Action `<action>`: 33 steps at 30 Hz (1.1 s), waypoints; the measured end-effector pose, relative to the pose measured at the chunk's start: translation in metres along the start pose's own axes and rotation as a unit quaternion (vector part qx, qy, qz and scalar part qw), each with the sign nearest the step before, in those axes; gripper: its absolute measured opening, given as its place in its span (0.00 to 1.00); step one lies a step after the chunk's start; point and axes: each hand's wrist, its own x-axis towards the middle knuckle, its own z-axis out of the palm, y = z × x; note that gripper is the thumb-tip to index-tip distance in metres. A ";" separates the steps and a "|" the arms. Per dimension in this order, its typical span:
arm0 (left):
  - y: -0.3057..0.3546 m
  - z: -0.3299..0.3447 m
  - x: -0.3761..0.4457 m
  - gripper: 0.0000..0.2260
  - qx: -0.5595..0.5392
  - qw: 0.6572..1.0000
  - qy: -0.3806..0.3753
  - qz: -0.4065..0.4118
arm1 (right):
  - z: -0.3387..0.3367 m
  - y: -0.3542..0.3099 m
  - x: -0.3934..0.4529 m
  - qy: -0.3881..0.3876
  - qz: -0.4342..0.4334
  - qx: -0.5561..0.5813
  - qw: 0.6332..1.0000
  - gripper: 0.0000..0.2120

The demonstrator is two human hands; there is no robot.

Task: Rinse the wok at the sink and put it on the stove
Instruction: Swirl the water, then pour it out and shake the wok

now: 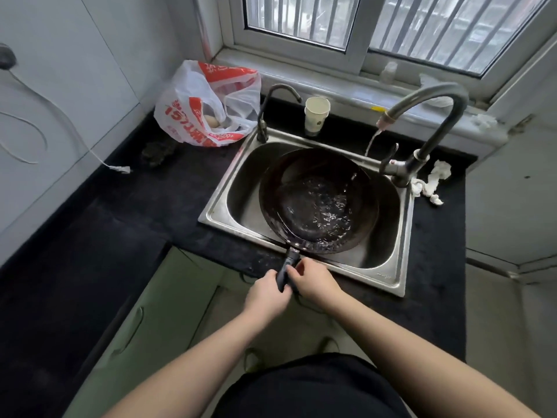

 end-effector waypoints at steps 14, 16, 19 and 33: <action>-0.016 -0.026 0.007 0.11 -0.063 0.990 -0.106 0.076 | 0.026 -0.022 0.022 0.022 0.114 0.127 0.985 0.20; -0.016 -0.027 0.006 0.11 -0.074 0.988 -0.117 0.073 | 0.030 -0.020 0.023 0.036 0.113 0.135 0.984 0.19; -0.013 -0.027 0.004 0.07 -0.087 0.987 -0.125 0.055 | 0.029 -0.025 0.017 0.052 0.121 0.151 0.980 0.18; -0.007 -0.030 0.003 0.10 -0.144 0.978 -0.150 0.025 | 0.025 -0.033 0.022 0.034 0.185 0.248 0.950 0.13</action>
